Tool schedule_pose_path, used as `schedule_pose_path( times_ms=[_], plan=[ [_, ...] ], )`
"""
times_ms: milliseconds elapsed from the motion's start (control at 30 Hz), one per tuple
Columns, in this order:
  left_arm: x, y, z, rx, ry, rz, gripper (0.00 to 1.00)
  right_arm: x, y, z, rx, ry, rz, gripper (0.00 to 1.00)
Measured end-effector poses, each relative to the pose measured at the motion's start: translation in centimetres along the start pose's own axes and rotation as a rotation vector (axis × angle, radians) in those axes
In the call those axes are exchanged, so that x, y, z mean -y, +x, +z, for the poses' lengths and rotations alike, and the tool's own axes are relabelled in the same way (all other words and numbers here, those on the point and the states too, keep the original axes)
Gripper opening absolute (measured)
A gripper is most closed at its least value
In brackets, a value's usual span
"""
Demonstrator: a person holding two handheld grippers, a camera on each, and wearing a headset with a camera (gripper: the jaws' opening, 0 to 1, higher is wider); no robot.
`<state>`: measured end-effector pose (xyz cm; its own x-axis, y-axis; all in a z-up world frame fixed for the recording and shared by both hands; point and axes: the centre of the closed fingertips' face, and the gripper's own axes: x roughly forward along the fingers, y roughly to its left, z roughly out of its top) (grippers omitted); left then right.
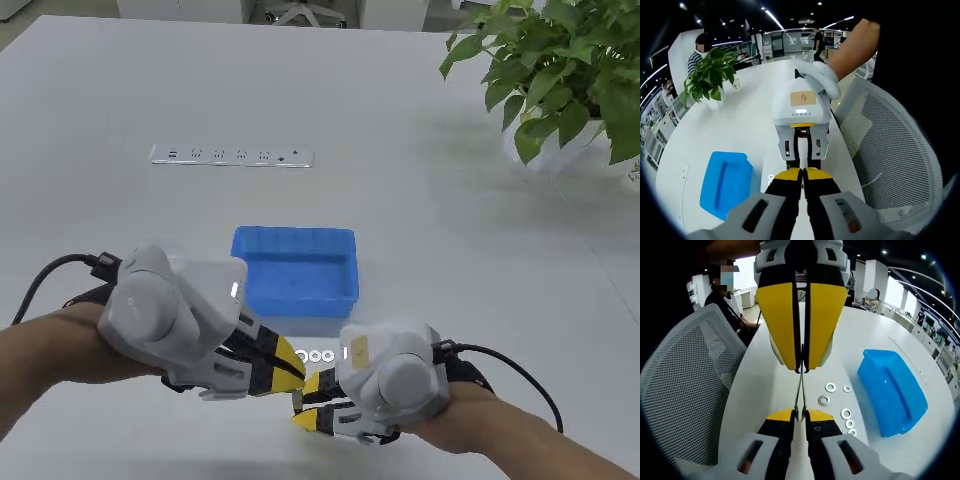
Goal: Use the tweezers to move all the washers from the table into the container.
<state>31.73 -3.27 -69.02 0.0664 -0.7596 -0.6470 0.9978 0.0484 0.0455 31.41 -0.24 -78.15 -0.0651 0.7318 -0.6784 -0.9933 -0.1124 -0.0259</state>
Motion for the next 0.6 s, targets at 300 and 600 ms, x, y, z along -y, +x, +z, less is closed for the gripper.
schedule_pose_path(
  times_ms=[300,600],
  plan=[
    [-0.08,0.23,-0.37,-0.007,-0.006,-0.009,0.07,0.06,-0.07,-0.03,0.004,0.001,-0.002,0.1],
    [-0.12,0.56,-0.67,-0.005,-0.011,-0.015,0.07,0.07,-0.09,-0.08,0.002,-0.001,0.001,0.1]
  ],
)
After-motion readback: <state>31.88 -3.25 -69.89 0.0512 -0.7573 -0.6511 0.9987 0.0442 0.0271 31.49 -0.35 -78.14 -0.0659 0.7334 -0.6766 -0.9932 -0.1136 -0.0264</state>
